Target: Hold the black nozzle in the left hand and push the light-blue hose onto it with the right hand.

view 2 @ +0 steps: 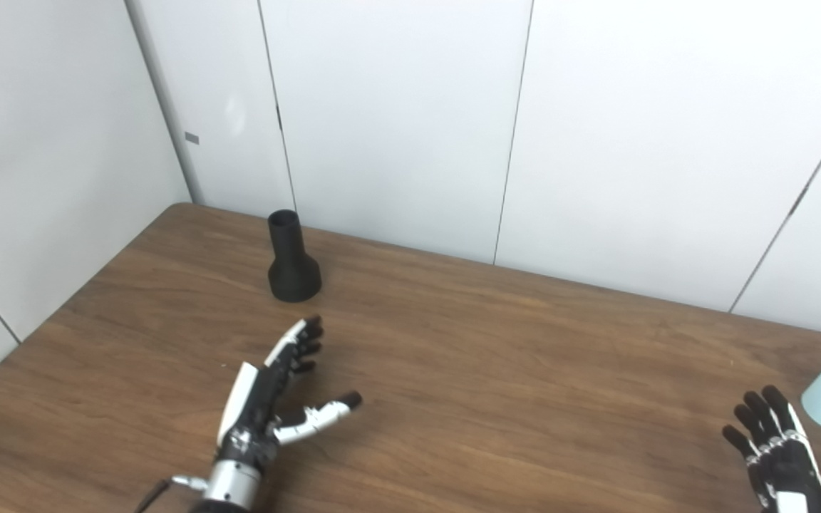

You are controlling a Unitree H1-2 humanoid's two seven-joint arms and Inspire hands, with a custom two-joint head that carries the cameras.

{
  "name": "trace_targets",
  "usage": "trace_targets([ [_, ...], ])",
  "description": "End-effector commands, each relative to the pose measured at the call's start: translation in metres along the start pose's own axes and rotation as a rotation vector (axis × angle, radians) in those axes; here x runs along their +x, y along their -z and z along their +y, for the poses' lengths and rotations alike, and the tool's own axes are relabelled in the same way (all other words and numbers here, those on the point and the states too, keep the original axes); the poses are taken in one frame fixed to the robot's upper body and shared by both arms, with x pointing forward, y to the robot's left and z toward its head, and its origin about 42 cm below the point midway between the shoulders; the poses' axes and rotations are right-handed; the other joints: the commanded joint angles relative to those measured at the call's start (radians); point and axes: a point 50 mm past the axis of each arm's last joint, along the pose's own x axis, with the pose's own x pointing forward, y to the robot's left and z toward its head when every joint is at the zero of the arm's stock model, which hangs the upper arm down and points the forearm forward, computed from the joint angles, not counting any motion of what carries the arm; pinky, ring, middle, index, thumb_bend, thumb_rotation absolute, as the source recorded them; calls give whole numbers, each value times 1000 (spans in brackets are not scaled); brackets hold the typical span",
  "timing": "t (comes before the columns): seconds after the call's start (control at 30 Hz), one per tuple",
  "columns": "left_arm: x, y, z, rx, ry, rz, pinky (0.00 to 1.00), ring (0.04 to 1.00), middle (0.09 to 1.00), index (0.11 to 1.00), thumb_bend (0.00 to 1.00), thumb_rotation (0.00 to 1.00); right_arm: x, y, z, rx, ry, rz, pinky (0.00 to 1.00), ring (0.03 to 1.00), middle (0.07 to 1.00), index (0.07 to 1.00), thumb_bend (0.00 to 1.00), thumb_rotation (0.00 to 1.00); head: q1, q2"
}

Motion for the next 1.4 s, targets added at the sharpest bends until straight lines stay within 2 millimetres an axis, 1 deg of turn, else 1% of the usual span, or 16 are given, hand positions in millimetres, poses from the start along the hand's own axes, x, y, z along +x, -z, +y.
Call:
trace_targets([
  [0.0, 25, -31, 11, 23, -39, -129, 804, 857, 891, 930, 802, 126, -51, 44, -5, 24, 41, 195, 872, 926, 929, 949, 625, 891, 0, 1],
  [0.13, 38, -41, 27, 73, -77, -132, 845, 879, 905, 943, 825, 108, -51, 44, -5, 33, 41, 194, 872, 921, 928, 945, 621, 881, -3, 7],
  [0.2, 45, -45, 36, 109, -94, -142, 924, 905, 909, 946, 835, 81, -51, 44, -4, 30, 42, 194, 878, 922, 927, 944, 632, 881, -3, 7],
  [0.27, 52, -44, 45, 179, -100, -142, 940, 912, 908, 947, 841, 94, -52, 44, -4, 28, 42, 193, 865, 918, 926, 943, 633, 880, -2, 8],
  [0.37, 61, -40, 52, 268, -112, -100, 914, 912, 911, 940, 864, 175, -52, 44, -3, 22, 43, 194, 856, 916, 925, 943, 640, 879, -2, 8],
  [0.5, 76, -32, 58, 343, -116, -46, 885, 927, 917, 935, 868, 214, -52, 45, -4, 27, 39, 196, 876, 922, 925, 947, 631, 883, -2, 8],
  [0.57, 85, -27, 61, 369, -120, -34, 865, 925, 915, 933, 868, 224, -52, 45, -3, 27, 41, 193, 872, 919, 923, 945, 629, 882, -7, 15],
  [0.77, 112, -10, 73, 395, -142, -7, 895, 955, 957, 946, 862, 198, -52, 45, -2, 24, 37, 192, 855, 909, 914, 937, 640, 886, -9, 16],
  [0.87, 122, -5, 77, 403, -162, 7, 888, 951, 957, 942, 877, 193, -52, 45, -1, 30, 34, 188, 854, 910, 916, 934, 624, 884, -12, 19],
  [0.97, 137, 1, 80, 451, -168, 40, 898, 961, 956, 944, 892, 226, -51, 44, 1, 29, 30, 190, 859, 909, 915, 935, 603, 892, -12, 20],
  [1.03, 148, 5, 81, 471, -169, 64, 976, 987, 966, 945, 920, 282, -51, 43, 1, 24, 25, 187, 877, 912, 918, 942, 594, 891, -12, 20],
  [1.07, 154, 7, 82, 480, -166, 79, 988, 992, 968, 944, 929, 295, -51, 43, 1, 18, 19, 184, 880, 913, 919, 944, 593, 892, -12, 20],
  [1.13, 165, 10, 83, 492, -158, 95, 998, 999, 977, 945, 958, 336, -51, 42, 1, 3, 11, 179, 890, 917, 923, 954, 586, 906, -24, 22],
  [1.23, 177, 13, 83, 528, -145, 96, 1000, 1000, 985, 938, 991, 360, -51, 42, 2, -19, 7, 175, 885, 914, 917, 951, 574, 913, -24, 22],
  [1.33, 185, 13, 83, 587, -130, 94, 1000, 1000, 986, 937, 993, 383, -51, 42, 2, -16, 6, 176, 884, 915, 914, 950, 582, 907, -25, 24],
  [1.37, 188, 15, 83, 617, -124, 91, 1000, 1000, 982, 943, 997, 409, -51, 42, 2, -13, 6, 175, 891, 919, 917, 954, 586, 901, -26, 25],
])
